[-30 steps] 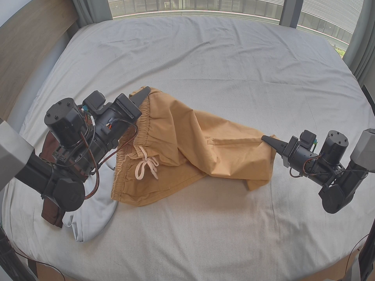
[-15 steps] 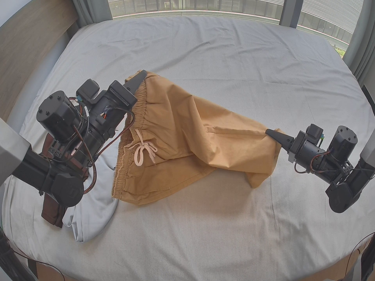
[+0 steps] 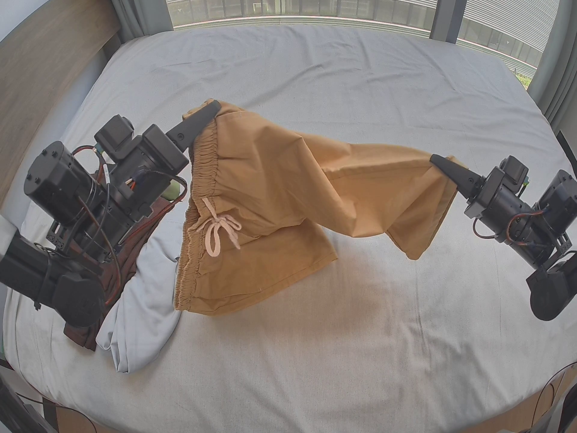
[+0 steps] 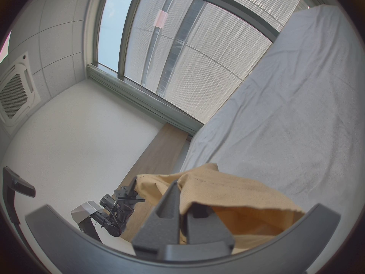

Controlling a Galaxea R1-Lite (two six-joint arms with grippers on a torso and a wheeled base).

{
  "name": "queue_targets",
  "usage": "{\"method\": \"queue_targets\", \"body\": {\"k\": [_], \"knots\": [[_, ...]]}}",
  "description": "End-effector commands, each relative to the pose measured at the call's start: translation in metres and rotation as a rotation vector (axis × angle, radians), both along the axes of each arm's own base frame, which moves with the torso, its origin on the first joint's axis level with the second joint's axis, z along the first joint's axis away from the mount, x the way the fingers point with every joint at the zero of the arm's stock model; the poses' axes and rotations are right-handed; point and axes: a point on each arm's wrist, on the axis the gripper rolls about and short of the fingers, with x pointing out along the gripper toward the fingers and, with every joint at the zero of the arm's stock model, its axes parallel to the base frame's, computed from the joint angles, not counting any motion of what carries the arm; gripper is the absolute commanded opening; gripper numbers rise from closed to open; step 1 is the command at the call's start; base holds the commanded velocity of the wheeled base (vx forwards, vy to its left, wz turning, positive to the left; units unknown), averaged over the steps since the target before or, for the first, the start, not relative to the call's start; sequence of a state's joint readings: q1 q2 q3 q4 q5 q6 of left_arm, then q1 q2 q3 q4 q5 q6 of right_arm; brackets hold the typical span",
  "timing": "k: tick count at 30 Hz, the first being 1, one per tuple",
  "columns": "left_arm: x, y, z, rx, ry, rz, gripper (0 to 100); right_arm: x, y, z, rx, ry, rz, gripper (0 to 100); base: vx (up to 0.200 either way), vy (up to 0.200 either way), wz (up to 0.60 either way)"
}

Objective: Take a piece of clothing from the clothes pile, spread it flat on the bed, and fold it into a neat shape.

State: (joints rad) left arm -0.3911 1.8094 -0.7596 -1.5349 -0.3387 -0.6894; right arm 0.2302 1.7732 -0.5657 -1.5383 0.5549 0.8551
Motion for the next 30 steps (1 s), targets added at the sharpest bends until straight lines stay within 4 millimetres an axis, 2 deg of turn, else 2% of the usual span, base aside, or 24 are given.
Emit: {"method": "queue_targets", "body": {"k": [1, 11, 22, 30], "knots": [[-0.017, 0.010, 0.014, -0.015, -0.040, 0.009, 0, -0.013, -0.006, 0.020, 0.014, -0.073, -0.010, 0, 0.000, 0.000, 0.00], [-0.041, 0.025, 0.011, 0.072, -0.069, -0.036, 0, -0.025, -0.011, 0.037, 0.025, -0.134, -0.018, 0, 0.000, 0.000, 0.00], [-0.038, 0.032, 0.011, 0.107, -0.102, -0.001, 0, -0.024, -0.029, 0.047, -0.006, -0.207, -0.104, 0, 0.000, 0.000, 0.00], [-0.031, 0.046, 0.009, 0.110, -0.089, 0.052, 0, -0.021, -0.039, 0.051, -0.009, -0.223, -0.142, 0, 0.000, 0.000, 0.00]]}}
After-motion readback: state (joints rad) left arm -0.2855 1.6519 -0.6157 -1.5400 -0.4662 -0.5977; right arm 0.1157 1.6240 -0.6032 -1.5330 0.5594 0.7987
